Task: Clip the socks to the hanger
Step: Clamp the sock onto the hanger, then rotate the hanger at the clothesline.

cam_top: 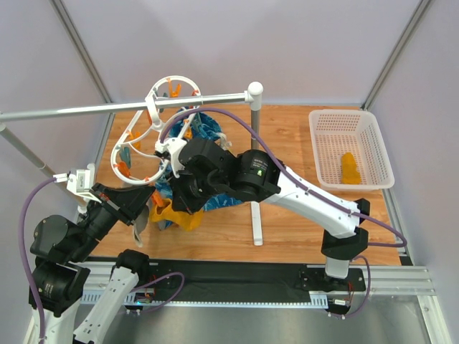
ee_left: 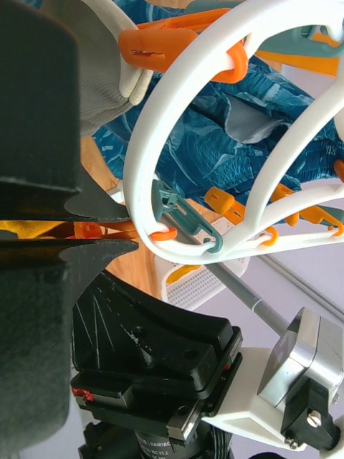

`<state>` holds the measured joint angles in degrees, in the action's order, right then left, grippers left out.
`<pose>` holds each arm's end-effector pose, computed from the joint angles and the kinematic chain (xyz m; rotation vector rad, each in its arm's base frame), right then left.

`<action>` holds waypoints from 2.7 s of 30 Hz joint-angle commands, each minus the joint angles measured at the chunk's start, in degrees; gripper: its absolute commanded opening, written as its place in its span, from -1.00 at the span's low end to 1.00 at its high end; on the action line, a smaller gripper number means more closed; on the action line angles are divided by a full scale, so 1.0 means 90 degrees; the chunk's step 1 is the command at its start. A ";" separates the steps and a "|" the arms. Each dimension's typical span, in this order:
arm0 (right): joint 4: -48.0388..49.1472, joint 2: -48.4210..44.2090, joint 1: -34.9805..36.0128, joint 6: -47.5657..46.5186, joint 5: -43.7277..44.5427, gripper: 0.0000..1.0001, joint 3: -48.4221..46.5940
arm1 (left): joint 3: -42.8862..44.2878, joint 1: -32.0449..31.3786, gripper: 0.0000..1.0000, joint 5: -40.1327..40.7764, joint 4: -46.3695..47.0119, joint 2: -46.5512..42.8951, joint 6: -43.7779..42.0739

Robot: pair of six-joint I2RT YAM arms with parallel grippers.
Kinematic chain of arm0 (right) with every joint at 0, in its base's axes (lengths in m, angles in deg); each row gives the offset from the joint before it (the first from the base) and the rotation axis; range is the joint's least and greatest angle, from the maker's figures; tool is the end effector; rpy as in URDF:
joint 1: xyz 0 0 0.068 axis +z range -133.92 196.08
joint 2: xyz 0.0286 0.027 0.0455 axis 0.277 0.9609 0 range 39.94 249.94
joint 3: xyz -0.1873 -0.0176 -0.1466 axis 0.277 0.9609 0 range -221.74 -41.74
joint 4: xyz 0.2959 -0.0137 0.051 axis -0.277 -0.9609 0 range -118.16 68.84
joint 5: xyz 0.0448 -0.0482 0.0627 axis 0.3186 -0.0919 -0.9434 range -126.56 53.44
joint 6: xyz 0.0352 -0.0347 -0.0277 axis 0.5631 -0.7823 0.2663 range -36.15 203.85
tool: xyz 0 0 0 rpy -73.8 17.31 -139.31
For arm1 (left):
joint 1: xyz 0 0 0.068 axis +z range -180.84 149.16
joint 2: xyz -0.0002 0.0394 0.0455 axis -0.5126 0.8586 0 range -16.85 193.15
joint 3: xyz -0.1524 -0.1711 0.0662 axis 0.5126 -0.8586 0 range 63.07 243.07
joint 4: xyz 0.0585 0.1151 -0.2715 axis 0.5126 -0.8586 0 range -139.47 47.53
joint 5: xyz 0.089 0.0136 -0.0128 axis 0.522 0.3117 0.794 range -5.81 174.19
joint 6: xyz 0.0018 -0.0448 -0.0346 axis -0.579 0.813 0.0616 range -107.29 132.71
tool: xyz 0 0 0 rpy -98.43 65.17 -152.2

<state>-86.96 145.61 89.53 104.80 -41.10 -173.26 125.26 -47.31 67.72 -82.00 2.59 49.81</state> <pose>0.1110 0.3845 0.4393 -1.1247 2.1785 0.9057 0.0793 -0.0351 0.4344 -0.0450 1.5953 -0.9559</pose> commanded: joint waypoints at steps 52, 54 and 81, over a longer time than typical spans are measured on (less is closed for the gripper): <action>0.2327 -0.1846 -0.0075 -0.0832 0.1466 -0.01 0.2276 | 0.0404 -0.0026 0.47 0.1419 -0.2044 -0.0480 0.0164; 0.3378 -0.2353 -0.0104 -0.1184 0.1695 0.00 0.3185 | 0.0316 -0.0026 0.47 0.1439 -0.2024 -0.0500 0.0272; 0.6657 -0.2113 -0.0700 -0.2221 -0.0687 -0.06 0.4302 | 0.0482 -0.0026 0.47 0.1439 -0.2297 -0.0568 0.0253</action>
<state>-30.90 125.24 83.08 85.85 -44.66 -133.13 127.77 -47.57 80.90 -101.70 -1.96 52.39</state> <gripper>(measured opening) 0.467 0.731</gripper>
